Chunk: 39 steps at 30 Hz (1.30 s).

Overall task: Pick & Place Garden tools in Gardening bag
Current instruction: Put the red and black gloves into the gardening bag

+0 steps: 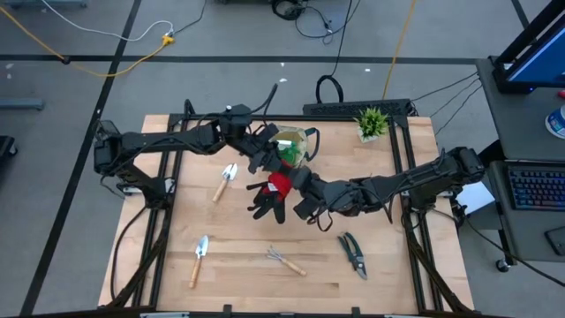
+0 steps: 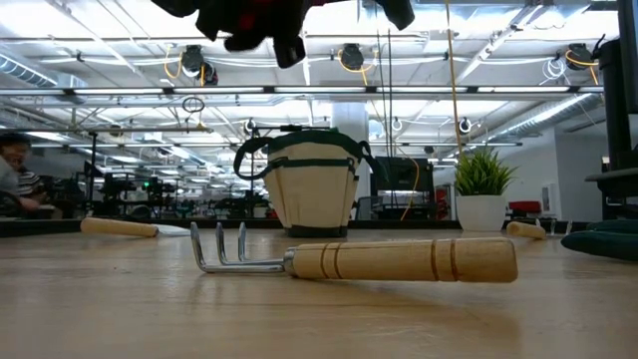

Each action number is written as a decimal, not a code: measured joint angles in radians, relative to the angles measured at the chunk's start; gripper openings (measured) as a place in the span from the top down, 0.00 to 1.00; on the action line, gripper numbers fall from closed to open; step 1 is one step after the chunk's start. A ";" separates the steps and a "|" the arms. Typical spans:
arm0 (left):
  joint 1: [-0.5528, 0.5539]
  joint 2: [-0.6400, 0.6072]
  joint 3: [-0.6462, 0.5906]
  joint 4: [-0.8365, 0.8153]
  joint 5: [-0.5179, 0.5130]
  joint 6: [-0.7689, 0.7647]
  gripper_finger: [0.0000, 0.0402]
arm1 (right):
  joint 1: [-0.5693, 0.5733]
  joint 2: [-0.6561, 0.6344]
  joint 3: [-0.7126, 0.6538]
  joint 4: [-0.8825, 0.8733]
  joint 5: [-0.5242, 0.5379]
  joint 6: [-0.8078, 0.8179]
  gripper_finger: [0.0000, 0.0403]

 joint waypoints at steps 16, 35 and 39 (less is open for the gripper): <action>0.081 -0.130 -0.004 -0.309 -0.127 0.110 0.93 | -0.044 -0.005 0.003 0.004 0.244 0.117 0.57; 0.104 -0.344 -0.003 -0.176 -0.693 0.322 0.93 | -0.145 -0.010 0.002 -0.047 0.354 0.369 0.60; 0.095 -0.306 -0.002 -0.049 -0.707 0.365 0.93 | -0.161 -0.011 0.002 -0.082 0.362 0.471 0.61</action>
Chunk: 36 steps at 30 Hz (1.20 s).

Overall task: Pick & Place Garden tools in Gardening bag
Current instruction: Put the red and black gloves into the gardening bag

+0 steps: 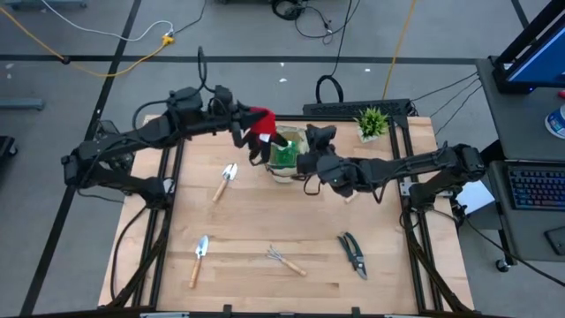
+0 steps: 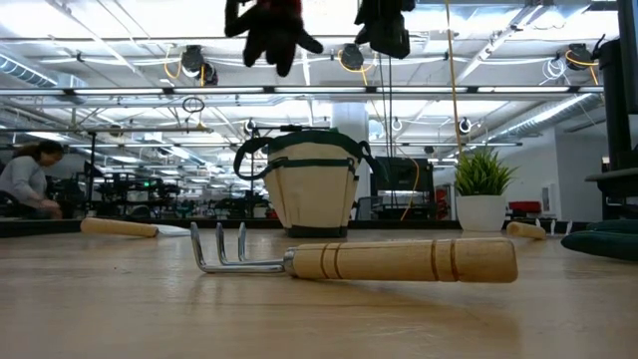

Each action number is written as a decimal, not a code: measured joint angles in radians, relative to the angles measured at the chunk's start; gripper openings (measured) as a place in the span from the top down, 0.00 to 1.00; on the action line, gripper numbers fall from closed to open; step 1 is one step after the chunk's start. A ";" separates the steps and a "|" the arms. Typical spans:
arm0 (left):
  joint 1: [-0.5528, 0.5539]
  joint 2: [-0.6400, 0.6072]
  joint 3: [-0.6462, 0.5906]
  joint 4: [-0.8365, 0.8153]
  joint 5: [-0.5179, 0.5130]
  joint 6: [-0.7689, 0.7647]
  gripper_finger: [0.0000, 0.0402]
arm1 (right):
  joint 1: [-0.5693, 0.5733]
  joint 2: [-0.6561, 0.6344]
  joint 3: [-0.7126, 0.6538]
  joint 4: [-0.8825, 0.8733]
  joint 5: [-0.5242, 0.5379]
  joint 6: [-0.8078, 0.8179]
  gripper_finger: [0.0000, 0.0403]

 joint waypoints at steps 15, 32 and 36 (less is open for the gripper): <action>-0.010 0.198 0.000 0.154 -0.007 0.004 0.93 | -0.038 -0.102 -0.001 -0.238 0.060 0.297 0.97; -0.004 0.243 0.001 0.024 -0.043 -0.021 0.93 | -0.051 -0.125 0.000 -0.294 0.057 0.382 1.00; 0.006 0.270 0.000 0.017 -0.027 -0.043 0.93 | -0.051 -0.125 0.000 -0.293 0.059 0.382 1.00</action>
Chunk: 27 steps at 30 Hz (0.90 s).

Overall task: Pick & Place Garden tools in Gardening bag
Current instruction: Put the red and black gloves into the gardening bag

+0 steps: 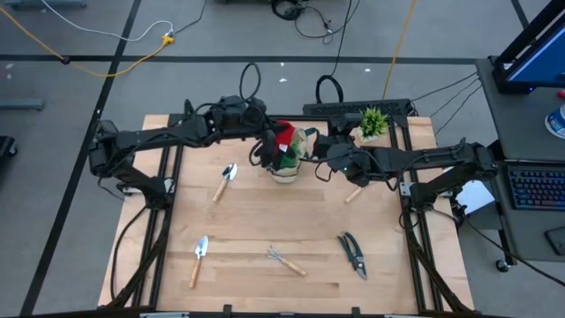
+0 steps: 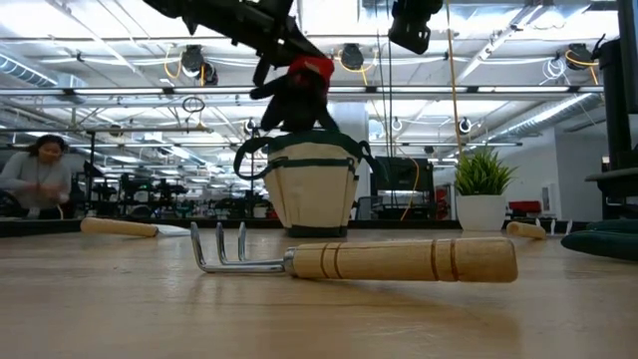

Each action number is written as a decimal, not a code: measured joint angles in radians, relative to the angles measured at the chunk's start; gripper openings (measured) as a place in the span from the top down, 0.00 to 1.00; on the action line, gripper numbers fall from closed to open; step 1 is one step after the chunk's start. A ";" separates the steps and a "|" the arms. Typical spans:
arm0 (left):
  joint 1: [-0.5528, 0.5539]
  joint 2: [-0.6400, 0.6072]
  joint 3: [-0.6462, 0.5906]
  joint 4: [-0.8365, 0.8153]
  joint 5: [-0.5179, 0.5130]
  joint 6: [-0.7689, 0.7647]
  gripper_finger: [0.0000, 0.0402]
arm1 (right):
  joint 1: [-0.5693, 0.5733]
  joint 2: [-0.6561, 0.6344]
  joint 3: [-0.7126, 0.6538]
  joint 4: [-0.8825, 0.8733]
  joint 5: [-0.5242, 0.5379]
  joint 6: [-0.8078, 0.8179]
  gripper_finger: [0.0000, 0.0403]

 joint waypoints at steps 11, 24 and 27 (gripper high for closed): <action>0.030 0.065 0.001 0.026 0.020 0.003 0.93 | 0.000 0.000 0.000 0.000 0.000 0.002 1.00; 0.082 0.077 0.001 0.103 0.024 -0.012 0.93 | 0.000 0.000 0.000 0.000 -0.002 0.003 1.00; 0.080 0.085 -0.001 0.099 0.025 -0.002 0.93 | 0.000 0.000 0.000 0.000 -0.002 0.003 1.00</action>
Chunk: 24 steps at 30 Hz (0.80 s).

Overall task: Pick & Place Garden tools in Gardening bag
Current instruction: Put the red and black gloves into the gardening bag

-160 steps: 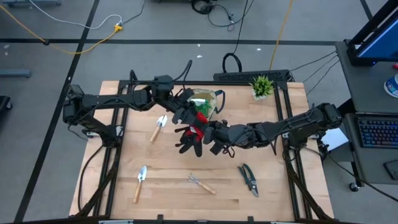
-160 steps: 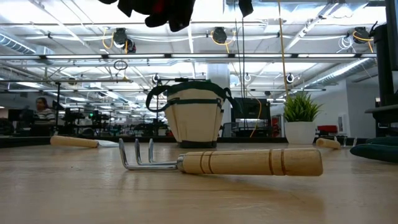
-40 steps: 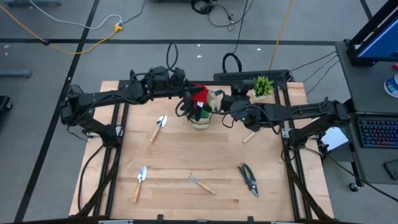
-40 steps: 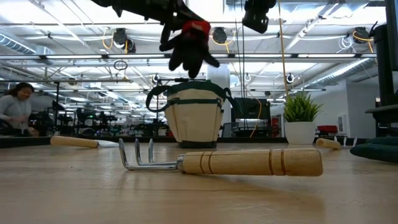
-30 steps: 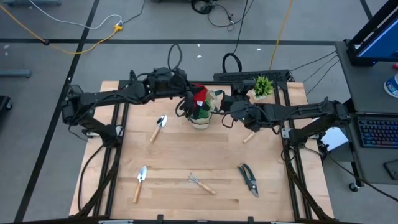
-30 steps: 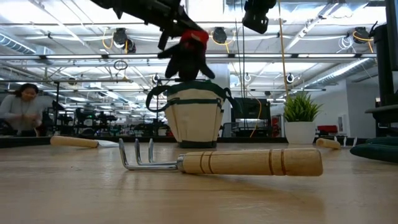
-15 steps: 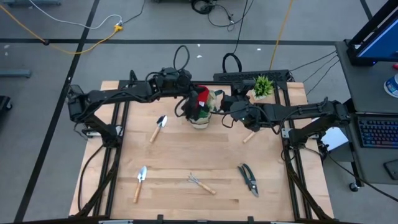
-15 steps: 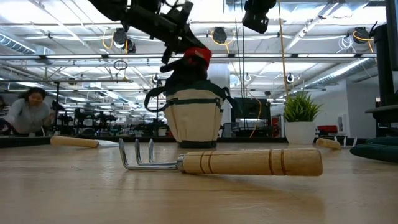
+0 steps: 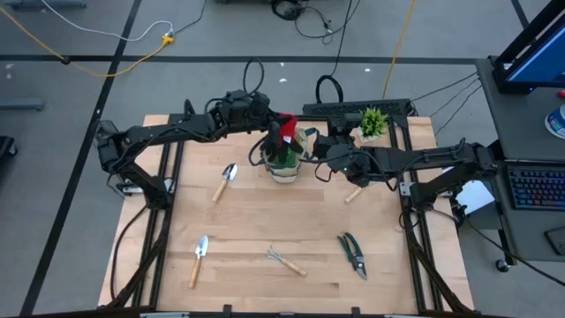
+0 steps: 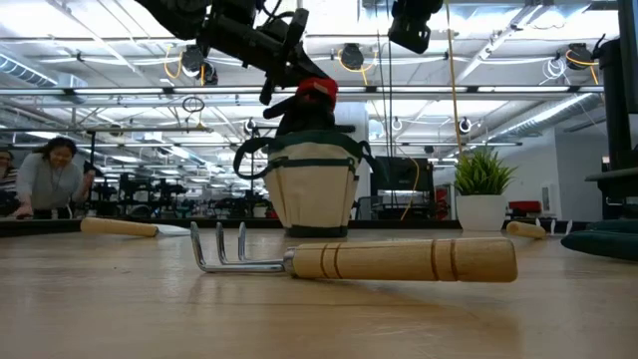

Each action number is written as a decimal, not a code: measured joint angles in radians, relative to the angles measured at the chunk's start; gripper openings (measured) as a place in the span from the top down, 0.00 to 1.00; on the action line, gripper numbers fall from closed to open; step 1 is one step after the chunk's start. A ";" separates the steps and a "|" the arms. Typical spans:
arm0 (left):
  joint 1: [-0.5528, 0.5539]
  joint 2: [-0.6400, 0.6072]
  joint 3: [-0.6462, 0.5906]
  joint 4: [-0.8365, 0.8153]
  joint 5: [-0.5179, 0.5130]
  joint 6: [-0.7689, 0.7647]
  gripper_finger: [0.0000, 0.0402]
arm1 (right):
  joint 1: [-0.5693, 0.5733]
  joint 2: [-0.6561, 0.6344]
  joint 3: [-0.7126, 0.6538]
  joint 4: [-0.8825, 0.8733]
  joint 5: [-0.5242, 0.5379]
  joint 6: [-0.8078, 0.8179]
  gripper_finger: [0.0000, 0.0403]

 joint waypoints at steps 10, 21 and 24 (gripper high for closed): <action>-0.026 0.045 0.001 0.030 -0.023 0.129 0.93 | 0.000 0.000 0.000 0.000 0.000 0.000 1.00; -0.044 0.076 0.001 0.042 -0.097 0.306 0.93 | 0.000 0.000 0.000 0.000 0.002 0.000 1.00; -0.044 0.076 0.001 0.041 -0.114 0.329 0.93 | 0.000 0.000 0.000 0.000 0.002 0.000 1.00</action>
